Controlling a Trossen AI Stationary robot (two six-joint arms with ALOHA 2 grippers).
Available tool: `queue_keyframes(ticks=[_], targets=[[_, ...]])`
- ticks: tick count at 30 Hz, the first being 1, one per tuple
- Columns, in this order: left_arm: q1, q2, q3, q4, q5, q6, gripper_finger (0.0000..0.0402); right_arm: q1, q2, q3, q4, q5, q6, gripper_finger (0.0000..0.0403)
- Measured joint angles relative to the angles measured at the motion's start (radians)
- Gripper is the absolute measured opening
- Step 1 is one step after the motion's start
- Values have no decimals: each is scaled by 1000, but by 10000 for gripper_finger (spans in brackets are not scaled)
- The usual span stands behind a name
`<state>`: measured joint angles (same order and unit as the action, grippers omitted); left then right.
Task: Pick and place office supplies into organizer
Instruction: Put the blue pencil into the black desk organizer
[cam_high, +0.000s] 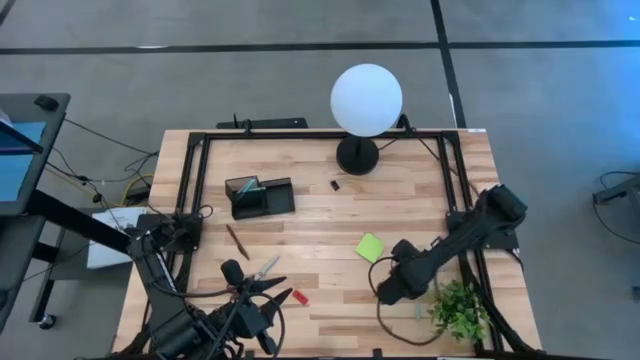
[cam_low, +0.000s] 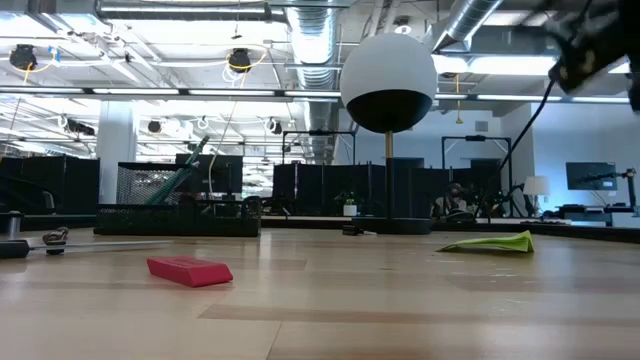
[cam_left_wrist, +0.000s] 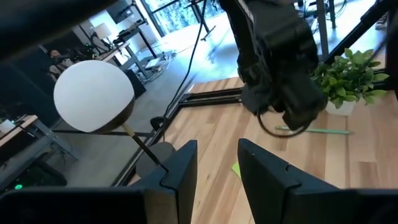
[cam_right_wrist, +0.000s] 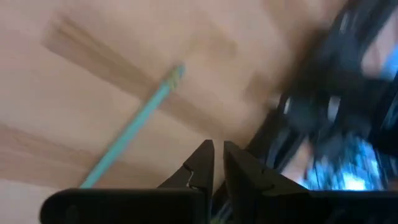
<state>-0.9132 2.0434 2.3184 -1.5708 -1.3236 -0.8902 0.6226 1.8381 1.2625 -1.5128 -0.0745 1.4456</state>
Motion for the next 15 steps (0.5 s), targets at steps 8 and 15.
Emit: queue_keyframes(ticks=[8,15], targets=[[-12,0,0,0,27,17,112,-7,180,0,69,-175,48,11],[-27,0,0,0,21,16,112,-32,248,0,232,-183,18,11]])
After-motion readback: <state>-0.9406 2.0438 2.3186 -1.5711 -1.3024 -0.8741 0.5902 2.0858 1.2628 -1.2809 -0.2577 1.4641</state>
